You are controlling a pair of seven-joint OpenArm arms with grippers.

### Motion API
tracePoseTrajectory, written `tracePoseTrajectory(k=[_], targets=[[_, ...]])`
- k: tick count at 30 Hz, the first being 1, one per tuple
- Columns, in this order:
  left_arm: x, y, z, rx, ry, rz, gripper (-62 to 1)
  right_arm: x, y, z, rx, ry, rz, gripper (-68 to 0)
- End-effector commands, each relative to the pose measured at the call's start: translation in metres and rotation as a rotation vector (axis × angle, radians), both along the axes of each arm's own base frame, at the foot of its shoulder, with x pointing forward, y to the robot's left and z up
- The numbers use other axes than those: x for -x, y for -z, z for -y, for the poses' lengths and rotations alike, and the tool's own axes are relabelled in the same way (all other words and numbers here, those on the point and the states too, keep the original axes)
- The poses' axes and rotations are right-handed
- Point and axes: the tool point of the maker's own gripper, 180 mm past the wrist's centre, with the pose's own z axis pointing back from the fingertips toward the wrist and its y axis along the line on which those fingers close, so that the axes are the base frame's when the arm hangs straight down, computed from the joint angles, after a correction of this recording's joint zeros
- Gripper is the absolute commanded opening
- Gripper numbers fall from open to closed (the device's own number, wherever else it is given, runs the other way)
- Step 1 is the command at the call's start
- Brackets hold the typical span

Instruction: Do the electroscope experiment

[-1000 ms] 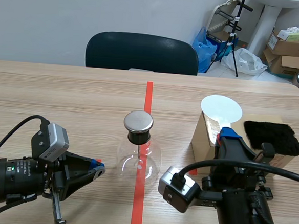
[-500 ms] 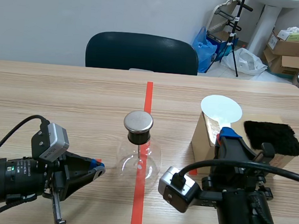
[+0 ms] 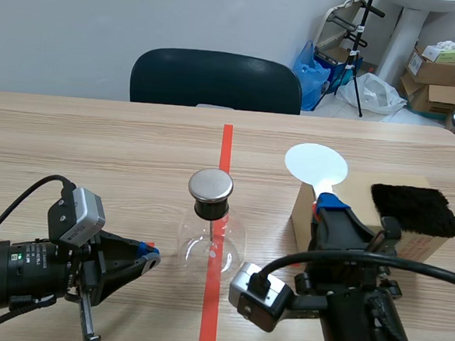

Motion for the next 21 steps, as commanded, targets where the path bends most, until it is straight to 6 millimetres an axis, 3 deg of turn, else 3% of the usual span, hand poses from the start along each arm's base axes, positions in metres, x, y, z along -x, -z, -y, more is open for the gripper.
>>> tracePoseTrajectory(k=[1, 12, 21], targets=[[-0.004, -0.011, 0.007, 0.039, -0.001, 0.023, -59.2, -0.003, -0.009, -0.004, -0.006, -0.025, 0.032, -66.5], [-0.004, -0.011, 0.007, 0.039, -0.001, 0.023, -59.2, 0.014, -0.007, -0.048, 0.026, -0.289, 0.033, -66.5], [-0.004, -0.011, 0.007, 0.039, -0.001, 0.023, -59.2, 0.028, -0.005, -0.069, 0.043, -0.427, 0.034, -66.5]])
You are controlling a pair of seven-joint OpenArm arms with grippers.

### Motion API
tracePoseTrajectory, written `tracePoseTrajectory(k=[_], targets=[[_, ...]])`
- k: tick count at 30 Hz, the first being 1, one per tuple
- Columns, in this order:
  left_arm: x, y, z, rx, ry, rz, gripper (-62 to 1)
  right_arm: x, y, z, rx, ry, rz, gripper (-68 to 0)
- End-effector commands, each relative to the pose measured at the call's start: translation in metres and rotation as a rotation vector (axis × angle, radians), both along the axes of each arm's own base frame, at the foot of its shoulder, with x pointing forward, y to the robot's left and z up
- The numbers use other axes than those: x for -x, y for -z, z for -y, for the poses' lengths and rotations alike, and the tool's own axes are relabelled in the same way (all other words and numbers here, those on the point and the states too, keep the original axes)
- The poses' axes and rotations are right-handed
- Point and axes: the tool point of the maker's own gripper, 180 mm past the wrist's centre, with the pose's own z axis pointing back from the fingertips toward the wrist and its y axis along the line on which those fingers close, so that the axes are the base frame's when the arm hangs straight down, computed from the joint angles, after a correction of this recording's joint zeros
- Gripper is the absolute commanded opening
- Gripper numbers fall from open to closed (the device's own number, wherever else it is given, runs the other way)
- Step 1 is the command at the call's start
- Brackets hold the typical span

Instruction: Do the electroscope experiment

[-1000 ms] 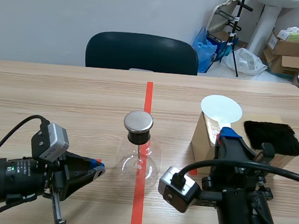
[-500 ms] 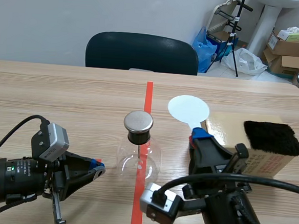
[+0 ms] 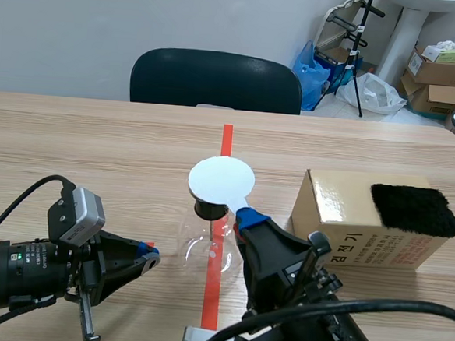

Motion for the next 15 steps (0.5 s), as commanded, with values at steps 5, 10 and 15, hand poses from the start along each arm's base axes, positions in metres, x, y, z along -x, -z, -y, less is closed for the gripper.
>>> tracePoseTrajectory(k=[5, 10, 15], targets=[[-0.0041, -0.0106, 0.0065, 0.039, -0.001, 0.023, -59.2, -0.0009, -0.0081, -0.0029, -0.006, -0.026, 0.031, -66.5], [-0.0041, -0.0106, 0.0065, 0.039, -0.001, 0.023, -59.2, -0.0005, -0.0080, -0.0033, -0.005, -0.029, 0.031, -66.5], [-0.0041, -0.0106, 0.0065, 0.039, -0.001, 0.023, -59.2, -0.0005, -0.0080, -0.0033, -0.005, -0.029, 0.031, -66.5]])
